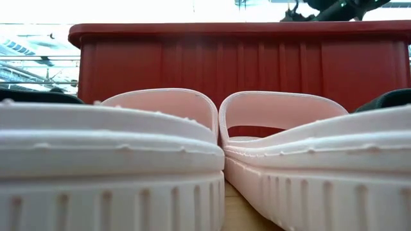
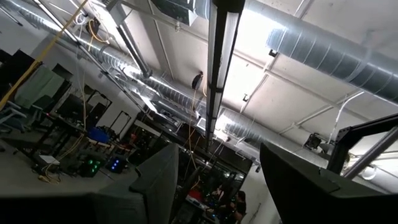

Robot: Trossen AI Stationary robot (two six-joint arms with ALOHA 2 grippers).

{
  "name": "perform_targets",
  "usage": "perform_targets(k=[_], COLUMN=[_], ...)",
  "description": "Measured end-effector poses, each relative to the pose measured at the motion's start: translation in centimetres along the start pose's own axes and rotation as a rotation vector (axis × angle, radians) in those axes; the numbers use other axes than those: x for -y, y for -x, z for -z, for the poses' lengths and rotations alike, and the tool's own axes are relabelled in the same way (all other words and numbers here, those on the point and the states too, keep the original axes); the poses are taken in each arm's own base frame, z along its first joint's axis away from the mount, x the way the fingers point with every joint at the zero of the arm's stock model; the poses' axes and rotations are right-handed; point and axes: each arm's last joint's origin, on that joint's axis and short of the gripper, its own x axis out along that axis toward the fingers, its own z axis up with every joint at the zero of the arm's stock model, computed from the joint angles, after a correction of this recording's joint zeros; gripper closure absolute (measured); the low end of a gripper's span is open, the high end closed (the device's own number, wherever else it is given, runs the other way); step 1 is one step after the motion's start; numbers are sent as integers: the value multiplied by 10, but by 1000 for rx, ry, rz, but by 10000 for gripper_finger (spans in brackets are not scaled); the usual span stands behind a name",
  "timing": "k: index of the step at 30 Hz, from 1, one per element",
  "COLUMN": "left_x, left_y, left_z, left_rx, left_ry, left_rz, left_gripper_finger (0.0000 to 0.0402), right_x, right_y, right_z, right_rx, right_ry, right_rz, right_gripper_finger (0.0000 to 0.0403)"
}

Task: Pick and place slides into bin
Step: Put the black slide into the red bin

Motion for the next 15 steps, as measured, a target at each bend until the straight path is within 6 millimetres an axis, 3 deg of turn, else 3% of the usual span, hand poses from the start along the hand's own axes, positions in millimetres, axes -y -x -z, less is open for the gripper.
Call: perform_targets(k=[15], left_x=[2], left_y=[0], left_z=[0], left_rx=[-25], left_ry=[50], left_rz=[64], left_gripper_finger=[174], right_x=[-10], right_y=[29], right_z=[-52], right_rx=[498], right_ry=[-528], right_rz=[-326], right_gripper_finger=[222])
